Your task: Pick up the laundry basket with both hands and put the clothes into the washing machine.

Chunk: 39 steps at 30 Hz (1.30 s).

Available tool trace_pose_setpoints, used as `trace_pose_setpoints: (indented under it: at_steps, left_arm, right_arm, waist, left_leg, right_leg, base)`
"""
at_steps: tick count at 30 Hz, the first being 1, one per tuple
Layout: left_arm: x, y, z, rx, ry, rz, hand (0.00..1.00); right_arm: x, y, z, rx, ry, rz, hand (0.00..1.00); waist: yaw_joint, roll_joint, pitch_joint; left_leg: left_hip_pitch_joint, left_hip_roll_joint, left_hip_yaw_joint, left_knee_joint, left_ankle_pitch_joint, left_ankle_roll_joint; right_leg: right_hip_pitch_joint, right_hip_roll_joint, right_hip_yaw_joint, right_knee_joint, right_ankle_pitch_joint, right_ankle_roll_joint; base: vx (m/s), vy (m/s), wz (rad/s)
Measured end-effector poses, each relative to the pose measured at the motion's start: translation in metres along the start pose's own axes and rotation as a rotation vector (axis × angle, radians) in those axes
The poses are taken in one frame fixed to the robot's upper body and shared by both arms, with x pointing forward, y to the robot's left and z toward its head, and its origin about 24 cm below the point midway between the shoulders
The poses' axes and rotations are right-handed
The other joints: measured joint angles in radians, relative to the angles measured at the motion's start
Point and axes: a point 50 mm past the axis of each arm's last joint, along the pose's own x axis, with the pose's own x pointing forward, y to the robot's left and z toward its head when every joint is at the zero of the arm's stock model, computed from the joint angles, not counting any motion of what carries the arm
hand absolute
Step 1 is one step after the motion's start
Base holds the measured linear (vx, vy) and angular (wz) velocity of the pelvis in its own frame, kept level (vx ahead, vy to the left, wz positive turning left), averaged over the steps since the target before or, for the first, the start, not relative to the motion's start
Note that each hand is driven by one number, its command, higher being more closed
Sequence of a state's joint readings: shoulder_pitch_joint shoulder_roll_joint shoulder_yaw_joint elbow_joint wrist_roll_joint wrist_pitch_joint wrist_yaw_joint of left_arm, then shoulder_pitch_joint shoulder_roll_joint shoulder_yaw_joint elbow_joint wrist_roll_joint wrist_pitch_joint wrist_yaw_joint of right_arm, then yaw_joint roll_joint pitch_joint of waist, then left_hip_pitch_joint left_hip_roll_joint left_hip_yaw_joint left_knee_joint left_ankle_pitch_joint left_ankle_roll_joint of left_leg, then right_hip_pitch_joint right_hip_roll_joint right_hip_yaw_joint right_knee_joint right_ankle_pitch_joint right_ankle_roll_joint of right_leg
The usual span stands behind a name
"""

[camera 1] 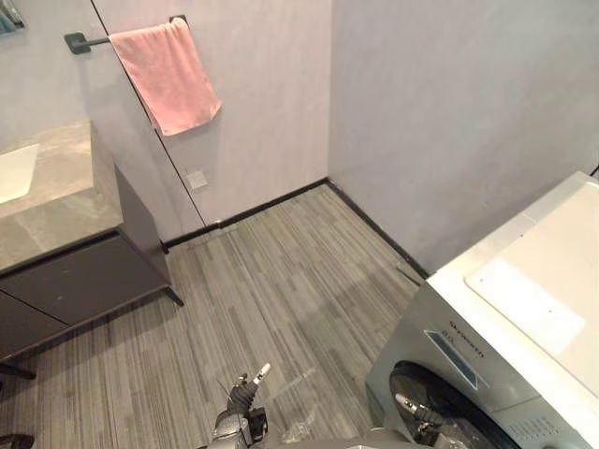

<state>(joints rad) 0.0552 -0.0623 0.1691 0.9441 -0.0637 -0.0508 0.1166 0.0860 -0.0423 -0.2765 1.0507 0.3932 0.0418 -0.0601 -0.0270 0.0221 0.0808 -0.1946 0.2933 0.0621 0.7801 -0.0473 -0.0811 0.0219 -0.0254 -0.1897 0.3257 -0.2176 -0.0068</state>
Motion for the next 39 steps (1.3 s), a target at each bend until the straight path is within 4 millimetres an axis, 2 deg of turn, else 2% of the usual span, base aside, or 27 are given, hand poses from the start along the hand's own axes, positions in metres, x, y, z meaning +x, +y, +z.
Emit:
trace_pose_setpoints:
  at_steps: [1,2,3,4,5,6,7,8,9,10,12,16,17,19,20,21,22,23,24,25,27,28,29,30,31,34,39]
  left_arm:
    - [0.0,0.001,0.0,0.004,0.0,0.001,0.0]
    - [0.001,0.002,0.001,0.007,0.001,0.004,0.0]
    - [0.001,0.003,0.001,0.016,0.001,0.013,0.0]
    - [0.001,0.004,0.001,0.023,0.003,0.023,0.0]
    - [0.001,0.005,-0.001,0.03,0.012,0.029,0.0]
    - [0.002,0.018,-0.004,0.052,0.028,0.063,0.0]
    - [0.002,0.027,-0.003,0.071,0.027,0.09,0.0]
    - [-0.001,0.049,-0.014,0.06,0.069,0.158,0.0]
    - [-0.003,0.057,-0.021,0.055,0.096,0.183,0.0]
    - [-0.008,0.067,-0.031,0.049,0.132,0.214,0.0]
    - [-0.008,0.066,-0.036,0.078,0.153,0.212,0.0]
    - [-0.008,0.066,-0.036,0.111,0.158,0.207,0.0]
    - [-0.008,0.064,-0.036,0.115,0.156,0.202,0.0]
    - [-0.007,0.062,-0.034,0.126,0.151,0.191,0.0]
    - [-0.006,0.062,-0.033,0.151,0.146,0.184,0.0]
    - [-0.006,0.059,-0.032,0.158,0.145,0.175,0.0]
    - [-0.006,0.058,-0.032,0.172,0.144,0.169,0.0]
    - [-0.005,0.057,-0.031,0.18,0.14,0.164,0.0]
    - [-0.004,0.056,-0.027,0.175,0.128,0.162,0.0]
    - [-0.004,0.057,-0.026,0.172,0.125,0.167,0.0]
    - [-0.004,0.061,-0.025,0.178,0.123,0.174,0.0]
    - [-0.004,0.063,-0.025,0.176,0.126,0.167,0.0]
    - [-0.004,0.065,-0.026,0.174,0.127,0.17,0.0]
    - [-0.004,0.063,-0.027,0.171,0.131,0.166,0.0]
    - [-0.005,0.059,-0.031,0.151,0.143,0.161,0.0]
    - [-0.008,0.057,-0.04,0.091,0.175,0.176,0.0]
    - [-0.008,0.058,-0.04,0.117,0.175,0.168,0.0]
  right_arm:
    - [0.0,0.001,-0.004,0.022,0.008,-0.007,0.0]
    - [-0.001,0.004,-0.007,0.031,0.0,-0.007,0.0]
    - [0.0,0.004,-0.007,0.051,-0.011,-0.015,0.0]
    - [0.0,0.001,-0.008,0.054,-0.007,-0.026,0.0]
    - [0.001,-0.002,-0.004,0.053,-0.012,-0.038,0.0]
    - [0.002,-0.001,-0.003,0.036,-0.011,-0.039,0.0]
    - [0.002,0.0,-0.003,0.031,-0.009,-0.035,0.0]
    - [0.002,0.004,-0.006,0.037,-0.001,-0.028,0.0]
    - [0.001,0.004,-0.008,0.038,0.005,-0.028,0.0]
    - [0.0,0.003,-0.013,0.04,0.016,-0.03,0.0]
    - [0.0,-0.002,-0.016,0.041,0.02,-0.045,0.0]
    - [0.0,0.0,-0.012,0.013,0.005,-0.032,0.0]
    - [0.001,0.0,-0.01,0.007,0.003,-0.031,0.0]
    - [0.0,-0.003,-0.012,0.014,0.008,-0.039,0.0]
    - [-0.001,-0.005,-0.015,0.018,0.014,-0.047,0.0]
    - [0.0,-0.008,-0.012,0.016,0.007,-0.053,0.0]
    - [0.0,-0.008,-0.01,0.023,-0.002,-0.051,0.0]
    - [0.0,-0.006,-0.007,0.023,-0.017,-0.045,0.0]
    - [0.0,-0.005,-0.007,0.024,-0.019,-0.04,0.0]
    - [0.0,-0.002,-0.009,0.022,-0.015,-0.032,0.0]
    - [0.0,0.011,-0.011,0.025,-0.012,-0.001,0.0]
    - [-0.001,0.008,-0.015,0.028,-0.007,-0.008,0.0]
    - [-0.002,0.008,-0.018,0.04,0.003,-0.013,0.0]
    - [-0.002,0.005,-0.017,0.046,0.001,-0.02,0.0]
    - [-0.001,0.005,-0.015,0.045,-0.006,-0.021,0.0]
    - [-0.001,0.0,-0.011,0.026,-0.012,-0.035,0.0]
    - [-0.001,0.0,-0.012,0.013,-0.009,-0.034,0.0]
  waist:
    - [-0.002,-0.011,-0.002]
    - [0.0,-0.033,0.0]
    - [0.002,-0.041,0.003]
    - [0.001,-0.037,0.003]
    - [0.0,-0.015,0.003]
    - [0.017,-0.025,0.006]
    - [0.02,-0.027,0.007]
    - [0.016,-0.042,0.005]
    - [0.014,-0.052,-0.002]
    - [0.009,-0.05,-0.012]
    - [0.007,-0.049,-0.027]
    - [-0.01,-0.044,-0.03]
    - [-0.011,-0.044,-0.03]
    - [-0.014,-0.063,-0.023]
    - [-0.015,-0.071,-0.024]
    - [-0.014,-0.064,-0.017]
    - [-0.016,-0.059,-0.014]
    - [-0.018,-0.058,-0.007]
    - [-0.019,-0.046,0.002]
    - [-0.017,-0.058,0.002]
    - [-0.013,-0.077,0.006]
    - [-0.015,-0.088,0.003]
    - [-0.015,-0.102,-0.002]
    - [-0.014,-0.096,-0.006]
    - [-0.014,-0.07,-0.011]
    - [-0.013,-0.043,-0.025]
    - [-0.013,-0.046,-0.035]
  left_leg:
    - [0.008,0.001,0.03,-0.021,-0.001,0.0]
    - [0.015,-0.004,0.069,-0.07,-0.026,-0.012]
    - [0.029,-0.021,0.111,-0.171,-0.087,-0.019]
    - [0.048,-0.036,0.129,-0.278,-0.09,-0.017]
    - [0.09,-0.049,0.156,-0.439,-0.049,-0.01]
    - [0.136,-0.088,0.188,-0.549,-0.025,0.0]
    - [0.155,-0.103,0.191,-0.588,-0.019,-0.006]
    - [0.194,-0.138,0.199,-0.661,0.017,0.001]
    - [0.218,-0.152,0.205,-0.698,0.035,0.003]
    - [0.251,-0.18,0.21,-0.782,0.072,0.012]
    - [0.274,-0.212,0.202,-0.883,0.121,0.024]
    - [0.266,-0.246,0.183,-0.883,0.121,0.03]
    - [0.261,-0.264,0.173,-0.883,0.118,0.042]
    - [0.261,-0.299,0.141,-0.883,0.102,0.062]
    - [0.261,-0.33,0.103,-0.883,0.092,0.075]
    - [0.266,-0.339,0.075,-0.883,0.086,0.085]
    - [0.27,-0.339,0.065,-0.88,0.085,0.086]
    - [0.29,-0.331,0.037,-0.876,0.089,0.092]
    - [0.306,-0.312,0.025,-0.875,0.1,0.112]
    - [0.31,-0.305,0.02,-0.875,0.099,0.114]
    - [0.314,-0.283,0.016,-0.875,0.098,0.111]
    - [0.322,-0.287,0.005,-0.875,0.084,0.092]
    - [0.321,-0.308,-0.005,-0.876,0.077,0.084]
    - [0.321,-0.303,-0.008,-0.876,0.072,0.078]
    - [0.316,-0.285,-0.005,-0.877,0.072,0.073]
    - [0.313,-0.249,0.001,-0.877,0.074,0.06]
    - [0.314,-0.222,0.023,-0.877,0.061,0.039]
  right_leg:
    - [0.021,-0.011,-0.024,-0.023,0.006,0.009]
    - [0.049,-0.031,-0.064,-0.058,0.019,0.014]
    - [0.06,-0.048,-0.08,-0.08,0.022,0.011]
    - [0.06,-0.055,-0.096,-0.084,0.026,0.018]
    - [0.058,-0.053,-0.114,-0.085,0.03,0.029]
    - [0.061,-0.067,-0.096,-0.104,0.03,0.057]
    - [0.064,-0.075,-0.081,-0.119,0.037,0.064]
    - [0.083,-0.094,-0.065,-0.141,0.044,0.074]
    - [0.085,-0.102,-0.061,-0.147,0.047,0.079]
    - [0.086,-0.119,-0.061,-0.16,0.048,0.08]
    - [0.077,-0.135,-0.07,-0.18,0.053,0.089]
    - [0.082,-0.16,-0.086,-0.189,0.058,0.107]
    - [0.08,-0.173,-0.097,-0.181,0.052,0.116]
    - [0.079,-0.22,-0.123,-0.136,0.02,0.145]
    - [0.081,-0.251,-0.144,-0.078,0.008,0.174]
    - [0.046,-0.279,-0.13,0.043,0.012,0.171]
    - [0.015,-0.286,-0.106,0.12,0.027,0.147]
    - [-0.045,-0.281,-0.056,0.251,0.074,0.084]
    - [-0.078,-0.255,-0.002,0.312,0.054,0.08]
    - [-0.09,-0.237,0.017,0.311,0.026,0.086]
    - [-0.102,-0.187,0.029,0.235,0.0,0.094]
    - [-0.097,-0.152,0.031,0.057,0.062,0.083]
    - [-0.088,-0.156,0.028,-0.003,0.099,0.096]
    - [-0.068,-0.156,0.024,-0.043,0.094,0.104]
    - [-0.05,-0.134,0.009,-0.095,0.113,0.095]
    - [-0.009,-0.085,0.001,-0.203,0.162,0.081]
    - [0.011,-0.046,0.006,-0.271,0.191,0.069]
  base:
    - [0.12,0.013,1.5]
    - [0.09,0.073,1.48]
    - [0.06,0.1,1.46]
    - [0.03,0.128,1.14]
    - [-0.02,0.186,0.78]
    - [-0.02,0.181,0.5]
    - [-0.02,0.202,0.12]
    - [0.01,0.113,-0.13]
    - [0.0,0.132,-0.08]
    - [-0.01,0.11,0.05]
    - [-0.04,0.131,0.19]
    - [-0.01,0.089,0.16]
    - [0.01,0.102,0.32]
    - [0.05,0.129,0.53]
    - [0.09,0.1,0.65]
    - [0.09,0.091,0.65]
    - [0.14,0.087,0.62]
    - [0.18,0.094,0.63]
    - [0.19,0.07,0.58]
    - [0.11,-0.011,0.4]
    - [0.07,-0.039,0.21]
    - [0.07,-0.097,0.18]
    - [0.1,-0.145,0.14]
    - [0.09,-0.122,0.09]
    - [0.11,-0.116,0.0]
    - [0.1,-0.091,-0.06]
    - [0.06,-0.072,-0.15]
